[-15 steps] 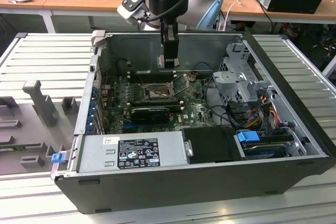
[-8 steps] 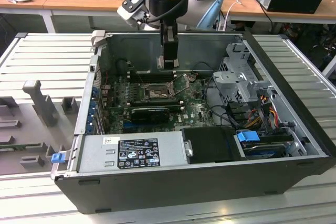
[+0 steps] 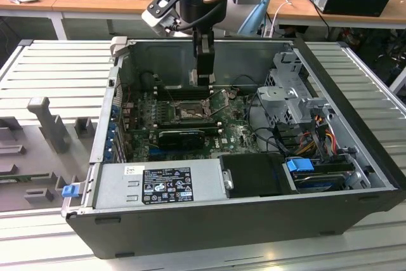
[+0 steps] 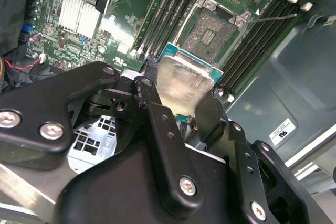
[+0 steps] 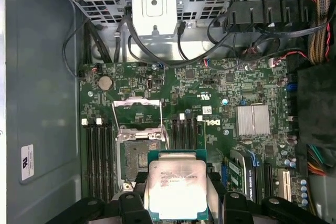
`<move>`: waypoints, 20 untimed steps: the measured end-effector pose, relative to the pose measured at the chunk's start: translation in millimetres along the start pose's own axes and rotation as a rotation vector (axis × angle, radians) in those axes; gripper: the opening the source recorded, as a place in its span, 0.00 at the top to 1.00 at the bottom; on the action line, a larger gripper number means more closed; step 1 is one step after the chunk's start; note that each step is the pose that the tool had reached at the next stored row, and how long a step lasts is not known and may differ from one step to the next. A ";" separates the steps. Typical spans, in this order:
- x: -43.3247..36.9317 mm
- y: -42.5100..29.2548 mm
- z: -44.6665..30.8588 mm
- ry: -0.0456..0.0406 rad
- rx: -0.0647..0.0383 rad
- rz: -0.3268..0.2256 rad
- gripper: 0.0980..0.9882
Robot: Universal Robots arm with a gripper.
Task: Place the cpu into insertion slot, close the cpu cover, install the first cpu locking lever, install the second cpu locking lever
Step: 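Place the cpu into insertion slot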
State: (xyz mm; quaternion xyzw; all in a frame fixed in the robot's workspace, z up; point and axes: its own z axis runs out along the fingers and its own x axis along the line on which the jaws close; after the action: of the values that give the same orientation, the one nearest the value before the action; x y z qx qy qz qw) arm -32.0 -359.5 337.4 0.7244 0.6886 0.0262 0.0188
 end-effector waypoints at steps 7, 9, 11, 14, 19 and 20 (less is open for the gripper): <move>3.5 -0.7 7.3 -0.0013 0.016 0.002 0.52; 5.5 -1.1 14.1 -0.0011 0.017 0.001 0.52; 6.9 -1.7 20.9 -0.0006 0.018 -0.013 0.52; 8.2 -2.0 24.9 0.0006 0.018 -0.030 0.52; 10.4 -2.4 30.5 0.0010 0.018 -0.043 0.52; 10.6 -2.5 31.6 0.0012 0.018 -0.044 0.52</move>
State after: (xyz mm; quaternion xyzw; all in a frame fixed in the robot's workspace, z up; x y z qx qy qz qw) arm -32.0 -348.5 305.7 0.7093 0.7046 0.0200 0.0124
